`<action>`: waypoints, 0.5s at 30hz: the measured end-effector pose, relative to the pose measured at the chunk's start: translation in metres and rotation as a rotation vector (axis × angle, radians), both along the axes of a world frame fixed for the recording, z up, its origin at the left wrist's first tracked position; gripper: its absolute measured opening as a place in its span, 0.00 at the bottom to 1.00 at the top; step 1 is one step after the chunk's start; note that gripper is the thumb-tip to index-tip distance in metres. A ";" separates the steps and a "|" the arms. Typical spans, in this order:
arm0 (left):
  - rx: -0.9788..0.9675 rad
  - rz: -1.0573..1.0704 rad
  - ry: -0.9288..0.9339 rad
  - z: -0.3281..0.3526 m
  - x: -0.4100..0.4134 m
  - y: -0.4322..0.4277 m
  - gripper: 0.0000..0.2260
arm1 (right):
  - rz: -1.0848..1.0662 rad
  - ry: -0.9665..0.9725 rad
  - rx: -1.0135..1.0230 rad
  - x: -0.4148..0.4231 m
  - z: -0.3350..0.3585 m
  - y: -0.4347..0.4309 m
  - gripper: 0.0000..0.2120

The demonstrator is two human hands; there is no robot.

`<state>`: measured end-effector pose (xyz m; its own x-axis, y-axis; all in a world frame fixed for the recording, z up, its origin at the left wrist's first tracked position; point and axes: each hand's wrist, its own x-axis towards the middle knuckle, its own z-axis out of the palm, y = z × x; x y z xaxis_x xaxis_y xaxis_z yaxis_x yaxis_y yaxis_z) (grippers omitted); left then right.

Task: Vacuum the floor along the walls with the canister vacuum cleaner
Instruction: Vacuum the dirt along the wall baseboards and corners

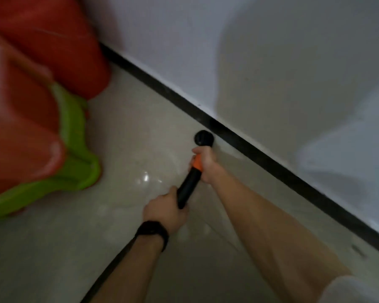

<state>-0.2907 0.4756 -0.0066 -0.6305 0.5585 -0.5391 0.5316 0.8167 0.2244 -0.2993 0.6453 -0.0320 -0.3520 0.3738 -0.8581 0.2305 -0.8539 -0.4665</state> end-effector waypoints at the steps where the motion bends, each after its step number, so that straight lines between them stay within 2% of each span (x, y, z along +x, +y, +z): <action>1: -0.010 0.029 0.000 0.020 -0.003 0.000 0.11 | 0.028 0.001 -0.026 -0.002 0.018 -0.003 0.08; 5: -0.064 0.079 0.092 0.085 -0.014 -0.018 0.11 | 0.056 0.151 -0.156 0.017 0.082 -0.037 0.05; 7: -0.112 0.213 0.064 0.156 0.003 -0.052 0.11 | 0.133 0.167 -0.248 0.027 0.155 -0.066 0.05; 9: -0.065 0.221 0.045 0.179 0.016 -0.057 0.11 | 0.076 0.237 -0.269 0.040 0.192 -0.079 0.07; 10: -0.028 0.299 0.022 0.206 0.029 -0.069 0.11 | 0.092 0.241 -0.297 0.044 0.220 -0.087 0.07; 15: 0.131 0.555 -0.045 0.342 0.125 -0.099 0.13 | 0.341 0.182 -0.305 0.092 0.362 -0.112 0.13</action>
<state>-0.1659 0.3762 0.3351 -0.8263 0.2140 -0.5209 0.0186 0.9348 0.3546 -0.2076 0.5334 0.3297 -0.5647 -0.0472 -0.8240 0.4589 -0.8478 -0.2659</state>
